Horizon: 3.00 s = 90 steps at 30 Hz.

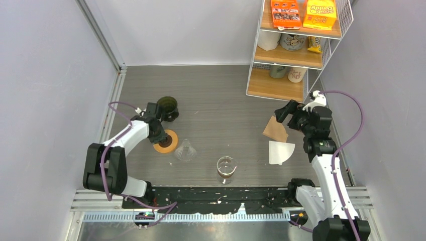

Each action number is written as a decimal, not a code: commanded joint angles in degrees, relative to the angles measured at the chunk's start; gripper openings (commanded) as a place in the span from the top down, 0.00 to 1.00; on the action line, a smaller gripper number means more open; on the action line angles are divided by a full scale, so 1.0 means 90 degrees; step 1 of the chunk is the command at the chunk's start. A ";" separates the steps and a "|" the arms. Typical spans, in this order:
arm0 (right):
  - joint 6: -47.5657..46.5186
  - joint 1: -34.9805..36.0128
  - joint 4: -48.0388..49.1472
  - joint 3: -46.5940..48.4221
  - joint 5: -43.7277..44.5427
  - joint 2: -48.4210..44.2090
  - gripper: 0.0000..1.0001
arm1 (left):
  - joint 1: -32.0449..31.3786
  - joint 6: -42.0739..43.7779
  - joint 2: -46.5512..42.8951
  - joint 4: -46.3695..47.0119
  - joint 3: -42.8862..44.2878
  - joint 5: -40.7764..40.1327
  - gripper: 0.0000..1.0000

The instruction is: Place the coffee filter in the dripper

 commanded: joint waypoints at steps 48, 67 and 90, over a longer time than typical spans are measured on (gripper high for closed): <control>-0.6954 0.1462 0.2420 -0.0270 -0.5156 -0.0900 0.05 | -0.2117 0.2643 -0.2122 0.1902 0.2306 0.6110 1.00; -1.3783 0.4363 -0.5501 0.4229 -0.3634 0.2132 0.00 | -0.3074 0.4673 -0.1143 -0.0103 0.2985 0.6013 1.00; -1.3340 0.5411 -0.5024 0.4304 -0.3321 0.2454 0.44 | -0.3497 0.5033 -0.0734 -0.0612 0.3472 0.5741 1.00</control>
